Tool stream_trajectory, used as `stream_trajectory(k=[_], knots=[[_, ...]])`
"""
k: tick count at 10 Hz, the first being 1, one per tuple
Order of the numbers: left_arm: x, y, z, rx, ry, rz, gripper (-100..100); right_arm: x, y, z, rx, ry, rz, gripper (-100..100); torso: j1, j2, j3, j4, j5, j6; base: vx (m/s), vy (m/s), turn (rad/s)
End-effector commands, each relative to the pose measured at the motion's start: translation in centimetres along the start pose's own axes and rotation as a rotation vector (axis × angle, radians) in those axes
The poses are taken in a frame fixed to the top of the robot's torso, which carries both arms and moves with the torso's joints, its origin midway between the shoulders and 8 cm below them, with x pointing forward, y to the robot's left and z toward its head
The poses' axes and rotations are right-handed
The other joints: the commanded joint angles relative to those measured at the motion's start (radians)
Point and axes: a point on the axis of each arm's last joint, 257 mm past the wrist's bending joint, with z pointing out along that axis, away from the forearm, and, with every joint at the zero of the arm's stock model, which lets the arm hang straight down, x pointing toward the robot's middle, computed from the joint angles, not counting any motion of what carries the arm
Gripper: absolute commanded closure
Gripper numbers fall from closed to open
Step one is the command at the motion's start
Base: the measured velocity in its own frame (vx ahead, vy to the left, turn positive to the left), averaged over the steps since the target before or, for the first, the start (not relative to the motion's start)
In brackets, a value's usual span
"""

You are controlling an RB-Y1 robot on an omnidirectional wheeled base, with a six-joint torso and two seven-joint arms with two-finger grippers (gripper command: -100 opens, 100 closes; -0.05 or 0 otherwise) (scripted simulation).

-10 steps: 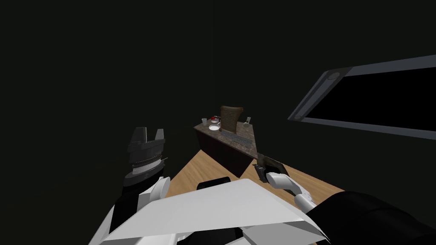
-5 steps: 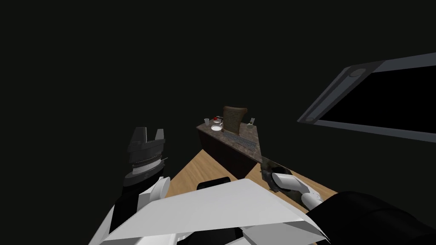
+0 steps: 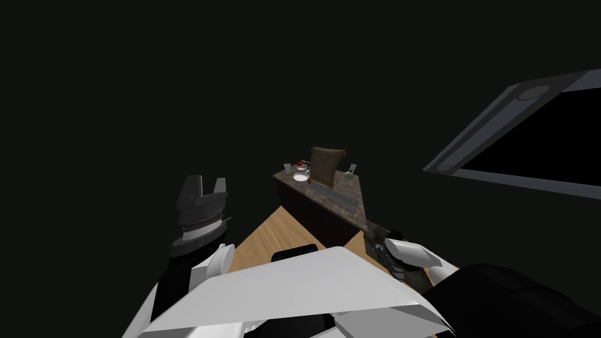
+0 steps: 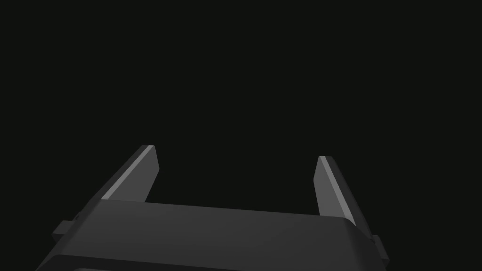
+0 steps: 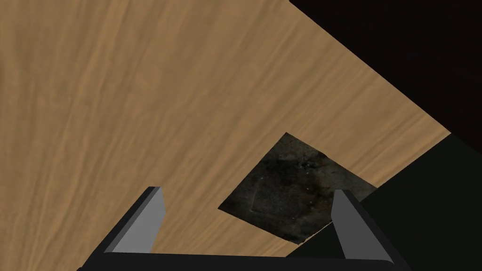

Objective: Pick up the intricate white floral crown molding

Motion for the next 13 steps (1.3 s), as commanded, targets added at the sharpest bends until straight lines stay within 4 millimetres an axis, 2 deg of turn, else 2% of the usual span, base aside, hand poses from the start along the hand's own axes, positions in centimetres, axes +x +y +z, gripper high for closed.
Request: stream_trajectory(k=[1,2,3,4,5,7,8,10,11,12,13], knots=[[0.0,0.0,0.0,0.0,0.0,0.0,0,-1.2,-1.3,-0.1,0.061,-0.003,0.027,-100,0.0,0.0,0.0,0.0,0.0,0.0,0.043,-0.016,0.11],[0.0,0.0,0.0,0.0,0.0,0.0,0,-1.6,-2.7,0.0,0.103,-0.005,0.04,-100,0.0,0.0,0.0,0.0,0.0,0.001,0.02,-0.011,-0.008],[0.0,0.0,0.0,0.0,0.0,0.0,0,-1.7,-2.9,0.1,0.107,-0.006,0.044,-100,0.0,0.001,0.0,0.0,0.0,0.001,0.004,-0.001,-0.02],[0.0,0.0,0.0,0.0,0.0,0.0,0,-3.7,-3.5,-1.1,0.151,-0.013,0.079,-100,0.0,0.002,0.001,0.0,0.0,0.001,0.029,-0.005,0.194],[0.0,0.0,0.0,0.0,0.0,0.0,0,-4.0,-4.9,-1.1,0.193,-0.014,0.097,-100,0.0,0.001,0.0,0.0,0.0,0.0,0.04,-0.02,0.129],[0.0,0.0,0.0,0.0,0.0,0.0,0,-4.3,-5.6,-1.1,0.21,-0.016,0.107,-100,0.0,0.001,0.0,0.0,0.0,0.001,0.019,-0.006,-0.02],[0.0,0.0,0.0,0.0,0.0,0.0,0,-6.1,-6.2,-2.5,0.253,-0.02,0.147,-100,0.001,0.002,0.001,0.0,0.0,0.001,0.037,-0.005,0.231],[0.0,0.0,0.0,0.0,0.0,0.0,0,-6.6,-8.0,-2.6,0.302,-0.023,0.174,-100,-0.001,0.0,0.0,0.0,-0.001,0.001,0.037,-0.018,0.039],[0.0,0.0,0.0,0.0,0.0,0.0,0,-8.4,-8.4,-4.1,0.333,-0.027,0.223,-100,0.0,0.0,0.0,0.0,0.0,0.001,0.05,-0.015,0.163],[0.0,0.0,0.0,0.0,0.0,0.0,0,-8.6,-9.8,-4.3,0.372,-0.028,0.245,-100,0.0,-0.001,0.0,0.0,0.0,0.0,0.052,-0.019,0.124],[0.0,0.0,0.0,0.0,0.0,0.0,0,-8.5,-10.0,-4.4,0.382,-0.025,0.246,-100,0.0,-0.001,-0.001,0.0,-0.001,0.001,0.026,-0.008,0.0]])
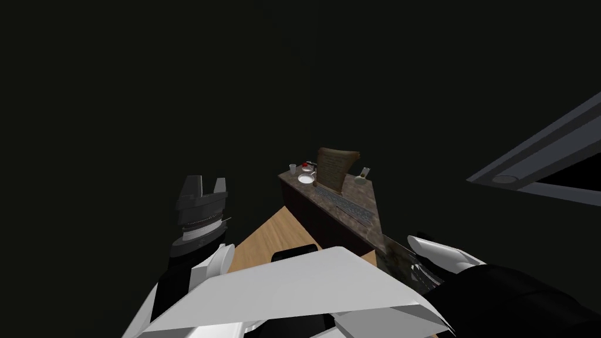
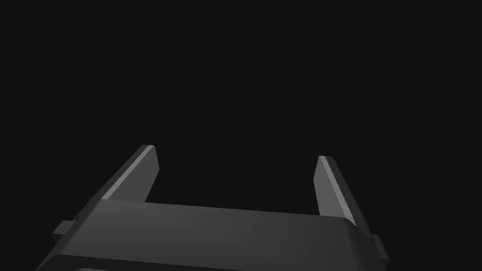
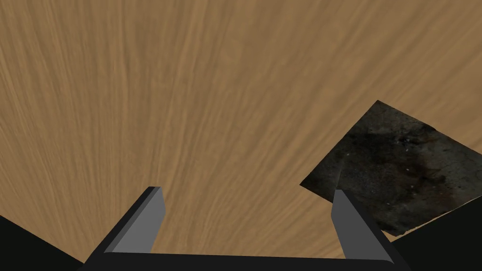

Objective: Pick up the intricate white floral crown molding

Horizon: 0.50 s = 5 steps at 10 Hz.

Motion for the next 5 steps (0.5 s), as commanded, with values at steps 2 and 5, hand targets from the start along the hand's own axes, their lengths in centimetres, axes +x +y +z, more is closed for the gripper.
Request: stream_trajectory(k=[2,5], knots=[[0.0,0.0,0.0,0.0,0.0,0.0,0,-2.2,-1.8,-1.5,0.071,0.006,0.077,-100,0.0,-0.001,-0.001,0.0,0.0,-0.001,0.047,-0.016,0.149],[0.0,0.0,0.0,0.0,0.0,0.0,0,-3.8,-3.6,-3.0,0.136,0.02,0.148,-100,0.0,-0.001,-0.001,0.0,0.0,-0.001,0.041,-0.011,0.096]])
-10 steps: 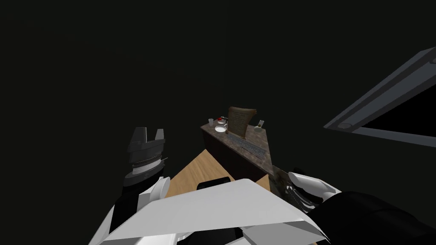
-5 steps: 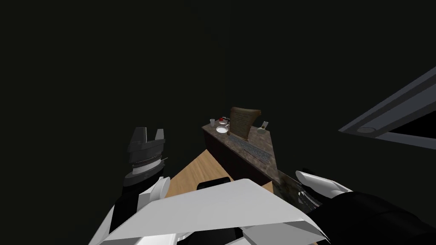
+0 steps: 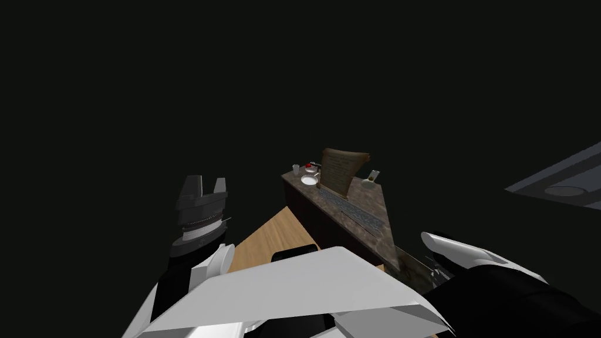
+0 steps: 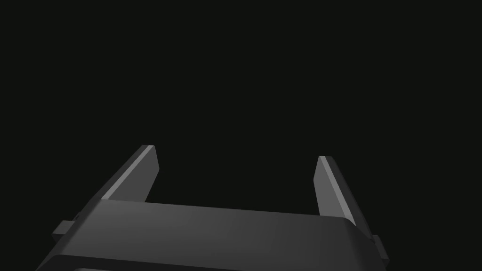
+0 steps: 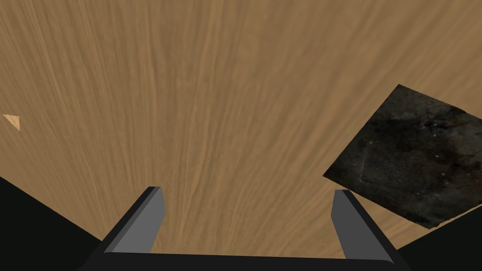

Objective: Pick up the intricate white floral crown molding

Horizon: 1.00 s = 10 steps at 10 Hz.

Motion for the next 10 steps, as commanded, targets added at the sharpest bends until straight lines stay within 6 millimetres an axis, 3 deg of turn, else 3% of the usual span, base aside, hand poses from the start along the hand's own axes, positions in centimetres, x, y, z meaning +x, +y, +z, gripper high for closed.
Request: stream_trajectory(k=[1,4,5,6,9,10], knots=[[0.0,0.0,0.0,0.0,0.0,0.0,0,-1.1,-0.4,-1.8,0.025,0.02,0.053,-100,0.0,0.0,0.0,0.0,0.0,0.0,0.07,-0.004,0.178],[0.0,0.0,0.0,0.0,0.0,0.0,0,-1.7,-2.2,-1.5,0.081,0.025,0.087,-100,0.0,0.001,0.0,0.0,0.0,0.0,0.034,-0.013,0.026],[0.0,0.0,0.0,0.0,0.0,0.0,0,-2.4,-2.6,-3.3,0.099,0.049,0.132,-100,0.0,0.003,0.002,0.001,0.0,0.0,0.029,0.005,0.199],[0.0,0.0,0.0,0.0,0.0,0.0,0,-2.8,-3.4,-3.1,0.121,0.051,0.153,-100,0.001,0.001,0.001,0.0,0.0,-0.001,0.053,-0.008,0.123],[0.0,0.0,0.0,0.0,0.0,0.0,0,-3.7,-4.3,-6.4,0.152,0.112,0.245,-100,0.001,-0.001,-0.001,0.0,0.0,0.0,0.077,-0.004,0.14],[0.0,0.0,0.0,0.0,0.0,0.0,0,-3.9,-5.2,-6.3,0.179,0.119,0.269,-100,0.001,-0.002,-0.001,0.0,0.0,-0.001,0.071,-0.002,0.102]])
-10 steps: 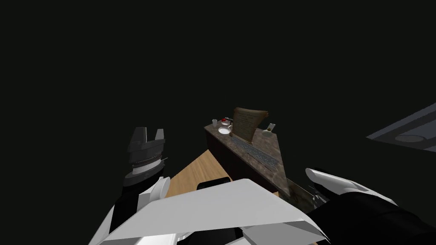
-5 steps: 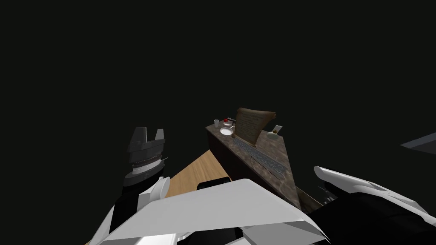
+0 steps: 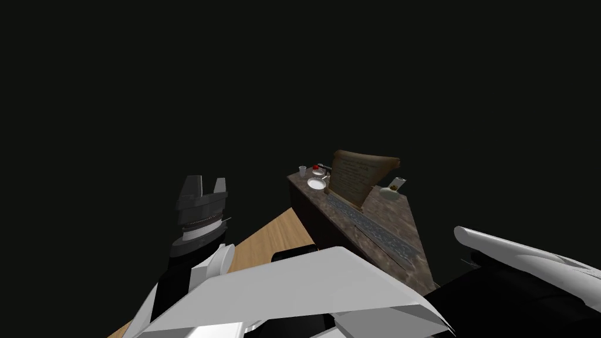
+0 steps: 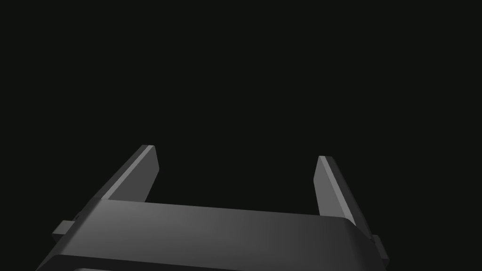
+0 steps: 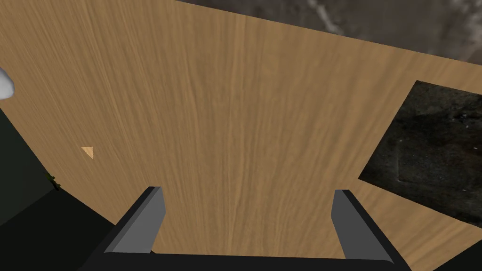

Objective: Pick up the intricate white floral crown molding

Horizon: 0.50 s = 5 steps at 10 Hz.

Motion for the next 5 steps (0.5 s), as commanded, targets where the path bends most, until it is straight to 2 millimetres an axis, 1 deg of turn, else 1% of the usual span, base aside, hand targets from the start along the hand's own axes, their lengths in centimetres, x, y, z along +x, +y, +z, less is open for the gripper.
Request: stream_trajectory(k=[1,2,3,4,5], knots=[[0.0,0.0,0.0,0.0,0.0,0.0,0,0.0,-0.6,-1.8,0.015,0.043,0.04,-100,0.0,0.0,0.0,0.0,0.0,0.0,0.078,-0.005,0.172],[0.0,0.0,0.0,0.0,0.0,0.0,0,-0.4,-1.3,-1.6,0.038,0.049,0.063,-100,0.0,-0.001,0.0,0.0,0.0,-0.001,0.065,0.001,0.086],[0.0,0.0,0.0,0.0,0.0,0.0,0,-0.4,-1.3,-1.6,0.038,0.049,0.063,-100,0.0,0.0,0.0,0.0,0.0,0.0,0.029,0.008,-0.024],[0.0,0.0,0.0,0.0,0.0,0.0,0,-0.3,-2.1,-2.8,0.056,0.092,0.103,-100,0.001,0.003,0.002,0.001,0.0,0.001,0.064,0.028,0.13],[0.0,0.0,0.0,0.0,0.0,0.0,0,-0.1,-2.4,-3.8,0.058,0.133,0.134,-100,0.002,0.001,0.001,0.0,0.0,-0.001,0.12,0.03,0.223]])
